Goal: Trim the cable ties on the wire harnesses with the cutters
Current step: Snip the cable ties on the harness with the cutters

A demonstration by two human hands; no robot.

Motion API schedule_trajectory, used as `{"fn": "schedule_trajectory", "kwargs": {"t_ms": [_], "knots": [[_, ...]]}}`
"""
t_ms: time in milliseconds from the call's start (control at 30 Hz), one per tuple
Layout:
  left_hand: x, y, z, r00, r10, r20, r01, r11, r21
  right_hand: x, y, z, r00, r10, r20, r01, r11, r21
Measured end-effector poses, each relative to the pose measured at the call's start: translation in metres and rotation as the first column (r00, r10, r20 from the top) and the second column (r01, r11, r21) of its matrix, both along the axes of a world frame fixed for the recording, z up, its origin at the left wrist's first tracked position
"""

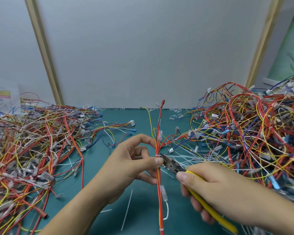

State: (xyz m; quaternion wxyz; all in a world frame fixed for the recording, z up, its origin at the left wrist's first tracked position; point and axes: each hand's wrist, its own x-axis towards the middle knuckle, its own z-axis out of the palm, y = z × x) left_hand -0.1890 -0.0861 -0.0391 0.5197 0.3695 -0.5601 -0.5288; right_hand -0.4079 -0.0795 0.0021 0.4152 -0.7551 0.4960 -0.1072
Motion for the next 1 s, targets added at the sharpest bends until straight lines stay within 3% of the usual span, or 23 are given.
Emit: {"fn": "schedule_trajectory", "kwargs": {"t_ms": [600,867,1000], "knots": [[0.000,-0.002,-0.002,1.000,0.004,0.020,-0.004,1.000,0.009,-0.001,-0.008,-0.015,0.996,0.026,-0.087,-0.037,0.991,-0.128],[0.000,-0.003,-0.001,1.000,0.007,0.020,-0.007,1.000,0.008,-0.002,-0.009,-0.017,1.000,-0.009,-0.004,0.009,0.995,-0.101],[0.000,-0.001,0.001,1.000,0.022,0.004,-0.022,1.000,-0.008,-0.004,-0.011,-0.011,0.987,-0.066,0.148,0.068,0.998,-0.010]]}}
